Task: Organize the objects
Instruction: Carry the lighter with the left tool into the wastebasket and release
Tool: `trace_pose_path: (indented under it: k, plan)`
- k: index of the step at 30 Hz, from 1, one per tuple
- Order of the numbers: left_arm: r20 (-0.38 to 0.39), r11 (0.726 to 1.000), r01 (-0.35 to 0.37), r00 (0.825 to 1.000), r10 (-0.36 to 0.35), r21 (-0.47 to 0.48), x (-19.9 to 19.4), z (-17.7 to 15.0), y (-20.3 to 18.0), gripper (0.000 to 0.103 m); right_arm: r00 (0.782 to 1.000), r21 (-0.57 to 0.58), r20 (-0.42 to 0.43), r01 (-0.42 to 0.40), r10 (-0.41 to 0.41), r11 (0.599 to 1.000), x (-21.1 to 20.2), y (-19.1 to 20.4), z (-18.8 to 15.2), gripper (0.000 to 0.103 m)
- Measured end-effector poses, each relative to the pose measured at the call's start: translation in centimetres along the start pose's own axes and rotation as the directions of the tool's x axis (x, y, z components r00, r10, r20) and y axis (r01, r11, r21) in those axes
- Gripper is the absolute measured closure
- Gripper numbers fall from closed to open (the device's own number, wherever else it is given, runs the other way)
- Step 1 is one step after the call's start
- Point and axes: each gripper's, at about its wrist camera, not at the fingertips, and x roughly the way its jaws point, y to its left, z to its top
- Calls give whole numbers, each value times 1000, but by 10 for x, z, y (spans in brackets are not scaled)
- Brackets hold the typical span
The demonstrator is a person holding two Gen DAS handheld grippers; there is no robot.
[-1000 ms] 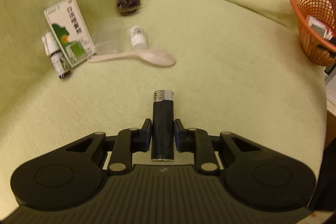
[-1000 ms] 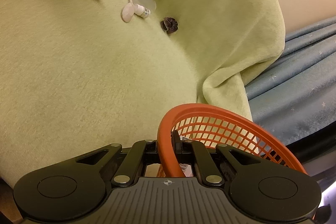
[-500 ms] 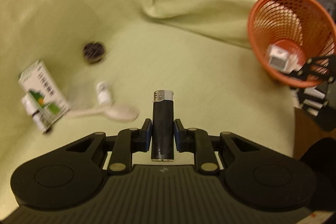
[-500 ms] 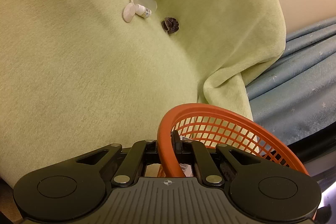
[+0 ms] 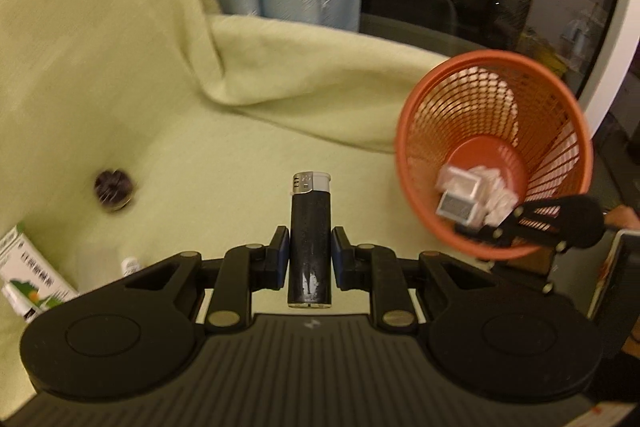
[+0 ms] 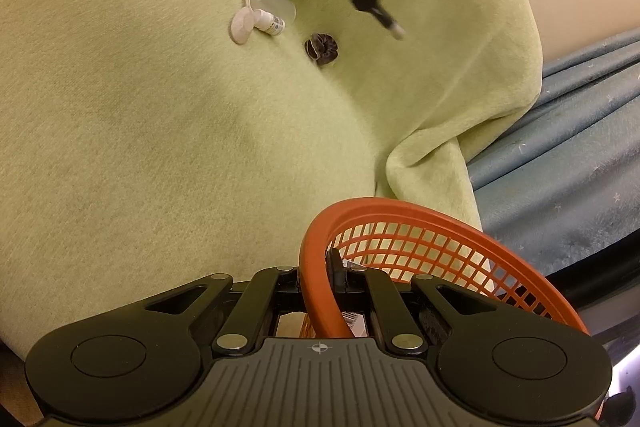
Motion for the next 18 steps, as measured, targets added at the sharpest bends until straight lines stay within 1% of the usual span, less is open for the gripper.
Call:
trace_pose_path:
  k: [7, 13, 18]
  plan:
    - [20, 997, 75, 997, -75, 19, 5, 22, -25, 85, 1000, 7, 2, 1, -1, 1000, -1, 0, 0, 101]
    - [23, 985, 164, 986, -165, 58, 16, 46, -55, 85, 1000, 12, 4, 1, -1, 1000, -2, 1, 0, 101]
    - [20, 971, 214, 976, -217, 108, 29, 61, -87, 85, 1000, 20, 6, 5, -5, 1000, -3, -2, 0, 102]
